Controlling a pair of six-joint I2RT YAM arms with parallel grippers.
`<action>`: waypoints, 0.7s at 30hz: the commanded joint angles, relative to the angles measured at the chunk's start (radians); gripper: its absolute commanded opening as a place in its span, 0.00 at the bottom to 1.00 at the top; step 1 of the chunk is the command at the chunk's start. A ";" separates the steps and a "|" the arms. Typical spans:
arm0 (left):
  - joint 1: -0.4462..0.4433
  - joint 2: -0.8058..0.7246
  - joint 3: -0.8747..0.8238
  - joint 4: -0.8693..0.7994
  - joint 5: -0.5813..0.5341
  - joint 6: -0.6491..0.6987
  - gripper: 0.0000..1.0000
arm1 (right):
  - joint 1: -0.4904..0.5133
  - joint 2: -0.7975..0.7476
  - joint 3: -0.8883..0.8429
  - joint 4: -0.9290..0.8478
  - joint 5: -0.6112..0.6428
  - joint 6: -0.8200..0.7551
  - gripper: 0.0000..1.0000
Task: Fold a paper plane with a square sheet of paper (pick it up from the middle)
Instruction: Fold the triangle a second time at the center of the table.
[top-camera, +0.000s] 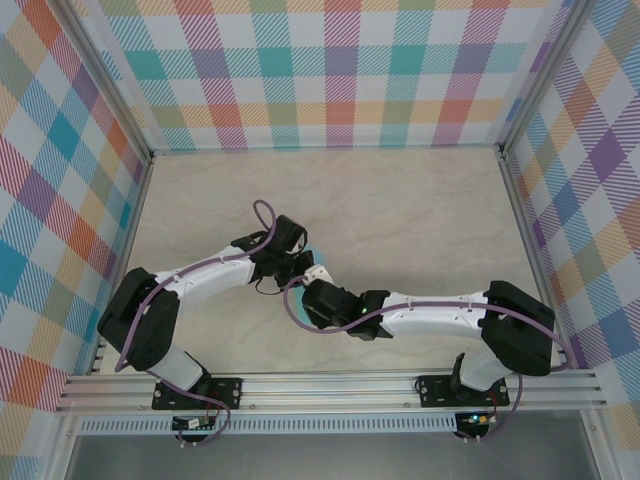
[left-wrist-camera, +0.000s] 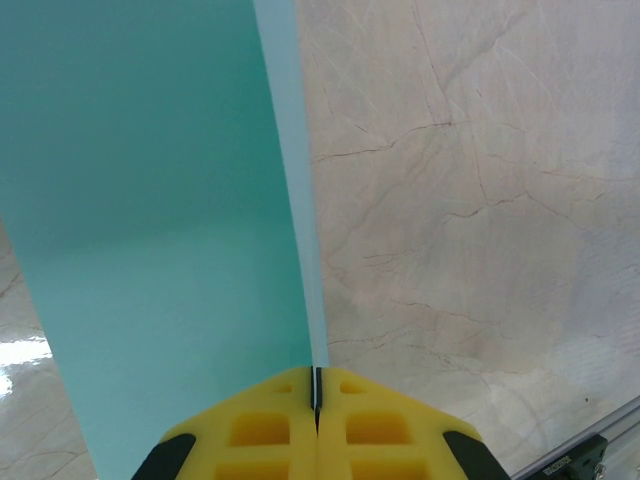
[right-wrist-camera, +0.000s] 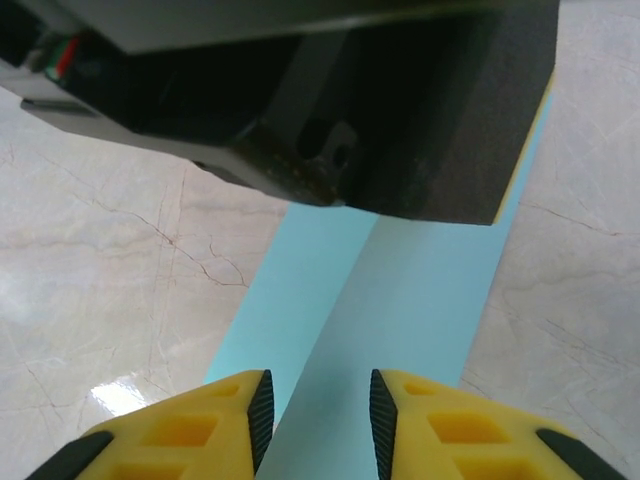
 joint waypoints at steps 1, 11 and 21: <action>-0.001 -0.014 0.011 -0.030 0.008 0.000 0.01 | 0.000 0.011 0.023 -0.021 0.012 0.017 0.27; 0.000 -0.017 0.014 -0.043 0.000 0.008 0.07 | 0.000 -0.002 0.037 -0.066 0.019 0.045 0.08; 0.011 -0.127 -0.013 -0.155 -0.158 0.005 0.54 | 0.000 -0.022 0.062 -0.089 -0.131 0.076 0.07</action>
